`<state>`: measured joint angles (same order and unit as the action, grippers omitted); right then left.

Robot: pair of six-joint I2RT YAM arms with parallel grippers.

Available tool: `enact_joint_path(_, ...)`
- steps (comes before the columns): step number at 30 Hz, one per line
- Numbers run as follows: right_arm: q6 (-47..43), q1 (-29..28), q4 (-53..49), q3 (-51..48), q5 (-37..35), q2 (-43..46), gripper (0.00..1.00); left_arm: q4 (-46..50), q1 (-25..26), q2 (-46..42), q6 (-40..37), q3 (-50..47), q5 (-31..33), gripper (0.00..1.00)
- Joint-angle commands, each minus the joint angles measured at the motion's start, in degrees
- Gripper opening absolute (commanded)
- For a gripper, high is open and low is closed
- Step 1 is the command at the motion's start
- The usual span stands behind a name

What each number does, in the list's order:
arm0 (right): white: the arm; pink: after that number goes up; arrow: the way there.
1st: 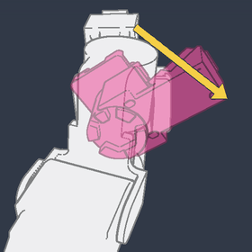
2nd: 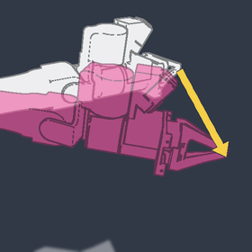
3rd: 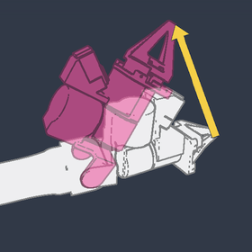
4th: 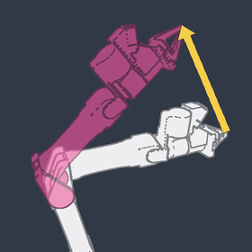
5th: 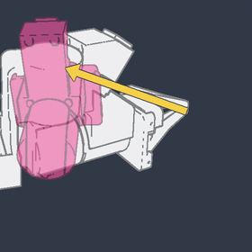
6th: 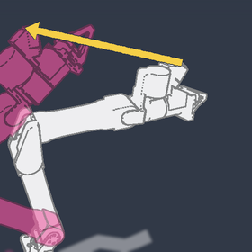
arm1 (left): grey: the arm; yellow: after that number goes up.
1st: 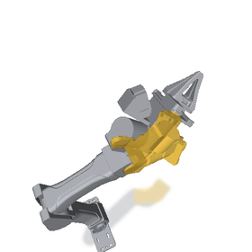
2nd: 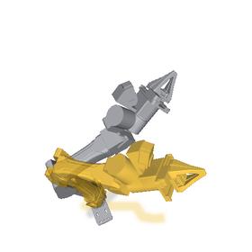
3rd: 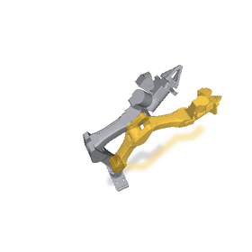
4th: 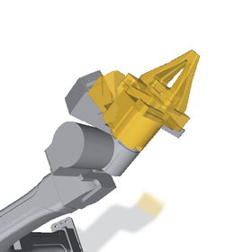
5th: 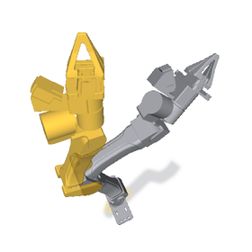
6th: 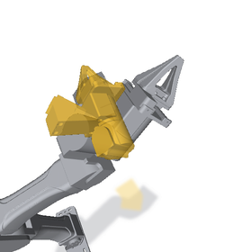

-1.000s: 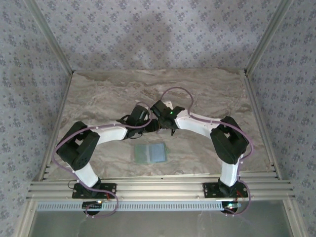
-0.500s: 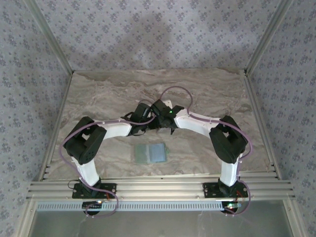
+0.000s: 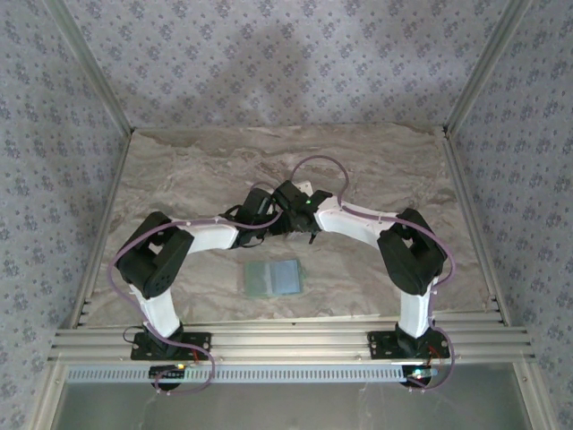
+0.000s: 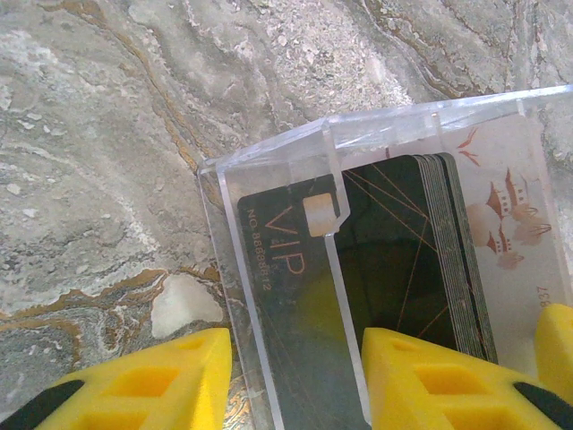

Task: Put the credit cards into the card holder

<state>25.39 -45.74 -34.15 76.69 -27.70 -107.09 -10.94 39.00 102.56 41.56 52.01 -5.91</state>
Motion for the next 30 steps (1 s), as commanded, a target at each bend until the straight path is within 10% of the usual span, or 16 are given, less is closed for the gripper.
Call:
enact_joint_path(1, -0.16, 0.75, -2.77, -0.56, -1.26, 0.60, 0.38, 2.90, -0.43, 2.11, -0.14, -2.00, 2.31, 0.42)
enact_joint_path(30, -1.16, 1.40, -1.09, -2.01, -0.40, 4.30, 0.09, 1.11, -0.82, 4.34, 0.98, -2.53, 1.45, 0.41)
